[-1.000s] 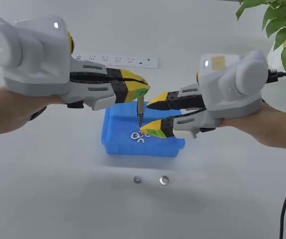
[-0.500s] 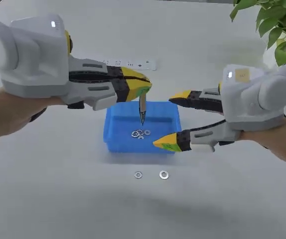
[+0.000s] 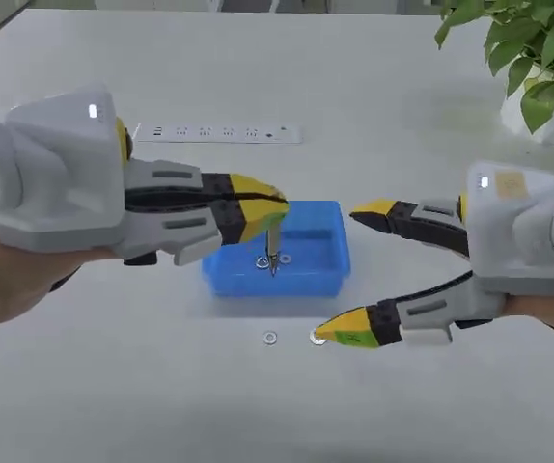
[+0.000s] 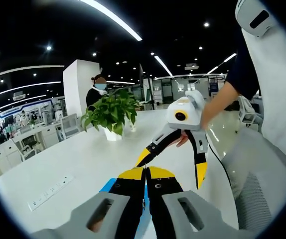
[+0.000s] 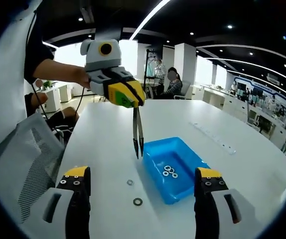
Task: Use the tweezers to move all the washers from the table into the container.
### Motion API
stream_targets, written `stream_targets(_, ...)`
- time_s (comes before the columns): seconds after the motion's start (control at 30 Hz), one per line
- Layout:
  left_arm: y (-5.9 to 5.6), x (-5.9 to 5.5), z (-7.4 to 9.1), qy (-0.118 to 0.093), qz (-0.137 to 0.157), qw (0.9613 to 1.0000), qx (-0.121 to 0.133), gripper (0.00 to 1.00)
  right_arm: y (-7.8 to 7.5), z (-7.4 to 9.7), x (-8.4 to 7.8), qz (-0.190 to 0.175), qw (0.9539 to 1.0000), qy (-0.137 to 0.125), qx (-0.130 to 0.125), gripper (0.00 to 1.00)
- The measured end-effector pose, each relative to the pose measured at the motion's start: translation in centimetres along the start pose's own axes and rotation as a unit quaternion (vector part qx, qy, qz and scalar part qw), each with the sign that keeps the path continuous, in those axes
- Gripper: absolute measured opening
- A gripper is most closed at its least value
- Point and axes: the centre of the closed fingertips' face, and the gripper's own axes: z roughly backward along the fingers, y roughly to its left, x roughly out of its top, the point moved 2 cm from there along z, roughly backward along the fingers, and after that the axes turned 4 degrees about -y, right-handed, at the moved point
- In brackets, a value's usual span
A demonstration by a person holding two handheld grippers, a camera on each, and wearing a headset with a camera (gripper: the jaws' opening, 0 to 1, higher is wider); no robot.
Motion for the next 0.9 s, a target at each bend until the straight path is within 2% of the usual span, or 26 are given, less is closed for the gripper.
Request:
stream_targets(0.13,-0.7,-0.5,0.3,-0.002,0.009,1.0,0.002,0.04,1.5,0.3,-0.8,-0.001,0.9998,0.009,0.019,0.92)
stream_targets(0.27,-0.9,-0.8,0.2,-0.011,0.015,0.9997,0.017,0.04,2.5,0.5,-2.0,0.0,0.9992,0.027,0.029,0.96)
stream_targets(0.43,-2.0,-1.9,0.0,-0.006,0.018,0.9998,0.008,0.04,3.6,0.8,-2.9,-0.006,0.9979,0.037,0.053,1.0)
stream_targets(0.57,-2.4,-2.1,0.1,-0.015,0.011,0.9997,0.015,0.04,4.0,0.8,-3.0,-0.025,0.9974,0.028,0.062,1.0)
stream_targets(0.67,-2.4,-2.5,0.0,-0.012,0.013,0.9997,0.015,0.04,4.0,0.9,-3.2,-0.049,0.9961,0.026,0.068,1.0)
stream_targets(0.77,-2.4,-2.7,0.0,-0.013,0.018,0.9996,0.015,0.04,4.1,0.8,-3.3,-0.045,0.9958,0.034,0.072,1.0)
stream_targets(0.9,-2.5,-3.1,-0.2,-0.009,0.018,0.9997,0.009,0.04,4.2,0.4,-2.9,-0.063,0.9951,0.021,0.073,1.0)
